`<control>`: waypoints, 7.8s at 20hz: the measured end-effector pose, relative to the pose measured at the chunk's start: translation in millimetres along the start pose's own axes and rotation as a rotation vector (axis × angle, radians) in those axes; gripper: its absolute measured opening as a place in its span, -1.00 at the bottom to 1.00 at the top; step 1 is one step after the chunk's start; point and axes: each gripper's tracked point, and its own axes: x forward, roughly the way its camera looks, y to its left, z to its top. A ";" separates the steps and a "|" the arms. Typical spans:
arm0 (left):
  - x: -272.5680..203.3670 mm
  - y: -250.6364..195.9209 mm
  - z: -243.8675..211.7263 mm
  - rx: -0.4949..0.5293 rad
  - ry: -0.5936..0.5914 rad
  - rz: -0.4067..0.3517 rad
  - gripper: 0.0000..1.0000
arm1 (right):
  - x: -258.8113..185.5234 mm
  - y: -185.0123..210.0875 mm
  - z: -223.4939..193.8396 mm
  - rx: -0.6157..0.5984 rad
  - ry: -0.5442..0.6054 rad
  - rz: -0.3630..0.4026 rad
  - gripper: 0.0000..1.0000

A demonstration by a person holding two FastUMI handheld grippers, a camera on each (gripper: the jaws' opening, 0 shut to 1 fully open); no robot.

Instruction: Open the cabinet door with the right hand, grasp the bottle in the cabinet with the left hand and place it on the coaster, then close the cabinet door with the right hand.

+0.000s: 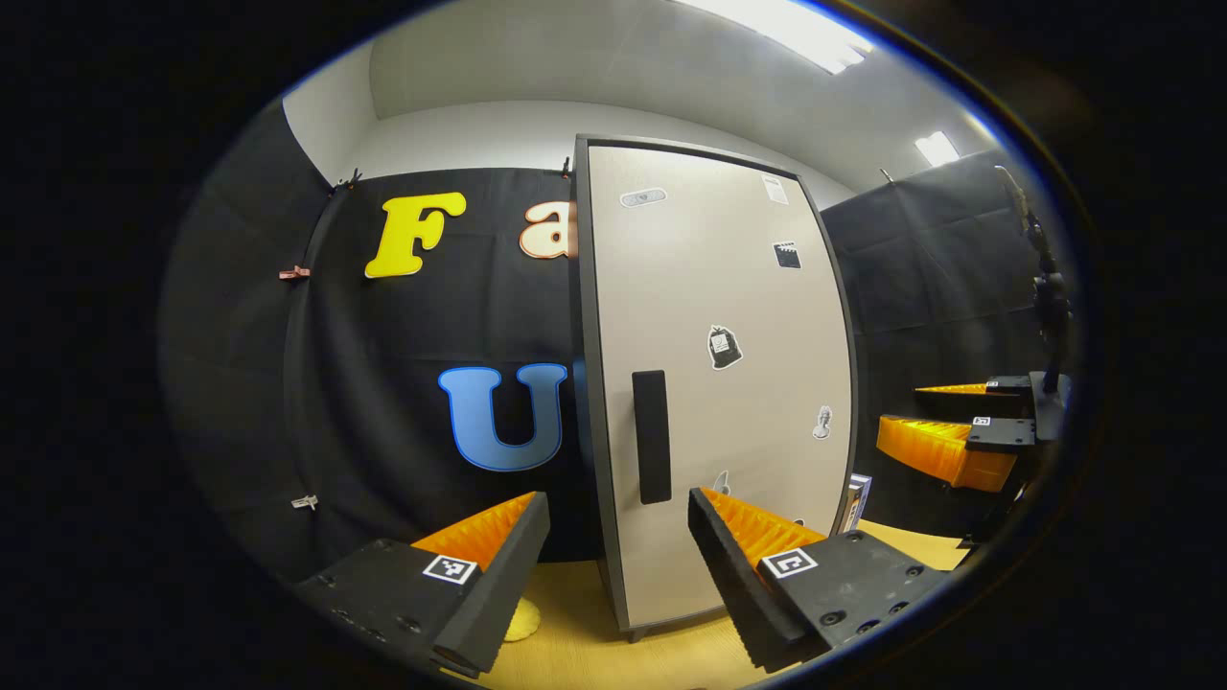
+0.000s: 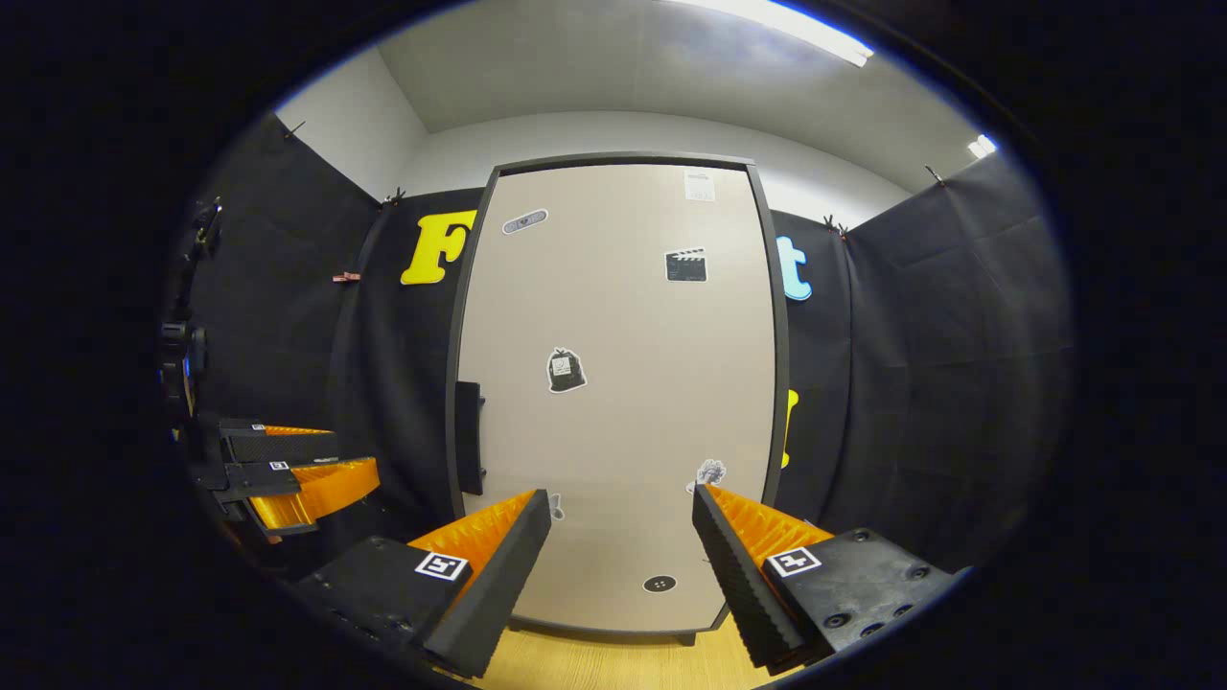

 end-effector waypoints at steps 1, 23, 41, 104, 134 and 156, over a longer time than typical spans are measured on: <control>-0.7 1.8 -0.1 -0.001 0.000 0.003 0.84 | 0.9 4.6 -0.6 0.003 0.000 0.014 0.94; -45.5 143.9 -28.0 0.001 0.042 0.197 0.84 | 119.9 145.5 4.0 0.068 -0.063 0.065 0.95; -33.1 171.8 -64.7 -0.066 0.090 0.164 0.84 | 175.2 159.5 -45.1 0.042 0.032 -0.066 0.33; -31.5 -104.7 -9.0 -0.054 -0.061 -0.424 0.84 | -63.4 -13.7 -13.6 0.075 0.075 -0.094 -0.69; 4.0 -176.2 -15.5 -0.028 -0.039 -0.443 0.83 | -142.8 -133.7 -0.5 0.014 0.063 -0.300 -0.81; 171.1 -109.5 -56.5 -0.110 0.054 -0.301 0.82 | 7.5 10.9 -25.4 -0.156 0.063 -0.090 -0.81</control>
